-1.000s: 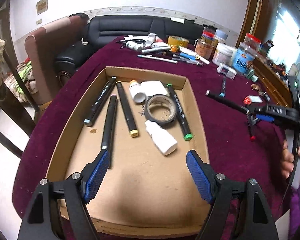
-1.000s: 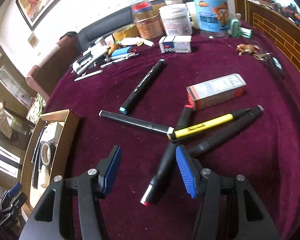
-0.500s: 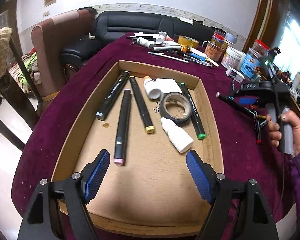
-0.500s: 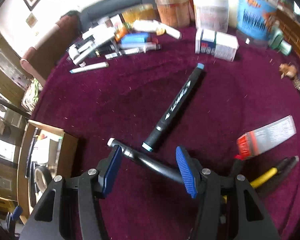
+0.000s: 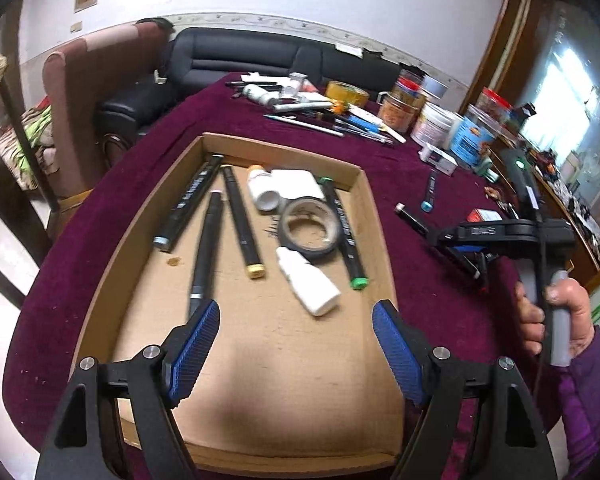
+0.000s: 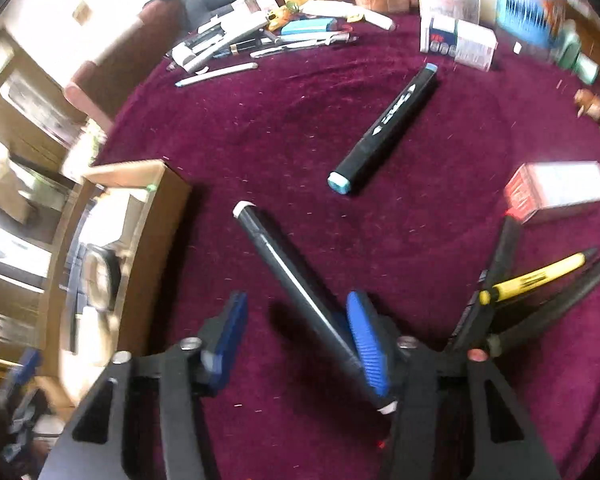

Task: Organize rigid objects
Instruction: 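Grasp a black marker lying on the table with the right tool, then grasp the teal-capped black marker with the left tool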

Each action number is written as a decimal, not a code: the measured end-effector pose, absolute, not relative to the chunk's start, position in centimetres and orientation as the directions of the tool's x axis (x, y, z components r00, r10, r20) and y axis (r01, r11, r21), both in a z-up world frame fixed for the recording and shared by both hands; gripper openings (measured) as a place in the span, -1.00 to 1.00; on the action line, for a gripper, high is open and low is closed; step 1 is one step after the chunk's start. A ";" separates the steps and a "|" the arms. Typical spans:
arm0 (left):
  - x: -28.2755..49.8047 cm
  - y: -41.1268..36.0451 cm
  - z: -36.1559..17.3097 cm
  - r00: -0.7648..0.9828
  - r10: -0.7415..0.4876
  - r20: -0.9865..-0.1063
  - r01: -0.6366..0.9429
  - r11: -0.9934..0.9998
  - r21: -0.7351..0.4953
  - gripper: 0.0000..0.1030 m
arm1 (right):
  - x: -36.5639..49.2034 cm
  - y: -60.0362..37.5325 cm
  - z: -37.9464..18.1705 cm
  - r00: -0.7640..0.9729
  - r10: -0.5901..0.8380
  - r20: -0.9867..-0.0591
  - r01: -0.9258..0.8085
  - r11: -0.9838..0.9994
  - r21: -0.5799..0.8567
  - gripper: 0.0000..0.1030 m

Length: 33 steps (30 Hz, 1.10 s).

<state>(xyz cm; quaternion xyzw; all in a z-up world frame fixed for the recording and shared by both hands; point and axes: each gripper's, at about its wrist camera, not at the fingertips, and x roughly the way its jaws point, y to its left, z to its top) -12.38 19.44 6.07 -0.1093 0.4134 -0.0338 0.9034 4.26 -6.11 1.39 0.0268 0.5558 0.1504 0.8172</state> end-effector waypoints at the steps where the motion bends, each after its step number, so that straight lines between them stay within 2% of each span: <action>1: -12.4 19.0 6.2 0.653 -0.157 -0.741 -0.019 0.975 -0.223 0.60 | 4.3 -5.7 1.3 0.355 0.256 -0.899 -0.220 0.958 0.187 -0.06; 2: -12.4 18.5 6.3 0.650 -0.164 -0.742 -0.007 0.975 -0.221 0.60 | 4.3 -5.4 1.3 0.368 0.247 -0.896 -0.224 0.959 0.173 -0.06; 4: -12.5 17.6 6.6 0.644 -0.167 -0.746 0.012 0.978 -0.209 0.60 | 4.4 -4.7 1.2 0.404 0.210 -0.890 -0.235 0.964 0.121 -0.21; 5: -12.5 17.3 6.8 0.644 -0.166 -0.747 0.016 0.979 -0.203 0.60 | 4.4 -4.3 1.2 0.424 0.176 -0.889 -0.241 0.968 0.077 -0.44; 6: -12.5 16.9 7.0 0.644 -0.164 -0.747 0.021 0.980 -0.196 0.60 | 4.5 -4.1 1.2 0.434 0.156 -0.887 -0.244 0.968 0.050 -0.59; 8: -12.4 16.3 7.6 0.647 -0.167 -0.744 0.037 0.981 -0.188 0.60 | 4.1 -4.6 1.2 0.430 0.172 -0.886 -0.247 0.967 0.068 -0.73; 13: -10.4 14.0 8.9 0.630 -0.218 -0.746 0.108 0.975 -0.194 0.60 | 0.7 -7.8 1.3 0.429 0.216 -0.877 -0.241 0.963 0.119 -0.73; 15: -9.1 12.8 8.9 0.615 -0.240 -0.751 0.136 0.971 -0.198 0.59 | -1.1 -9.7 1.2 0.425 0.263 -0.866 -0.227 0.957 0.180 -0.73; 24: -0.9 4.8 7.9 0.558 -0.257 -0.789 0.247 0.959 -0.138 0.59 | -4.5 -17.1 0.3 0.515 0.446 -0.733 -0.174 0.891 0.419 -0.72; 33: 9.0 -0.5 4.0 0.527 -0.179 -0.830 0.247 0.968 -0.052 0.59 | -4.9 -16.2 0.6 0.543 0.385 -0.746 -0.208 0.923 0.325 -0.72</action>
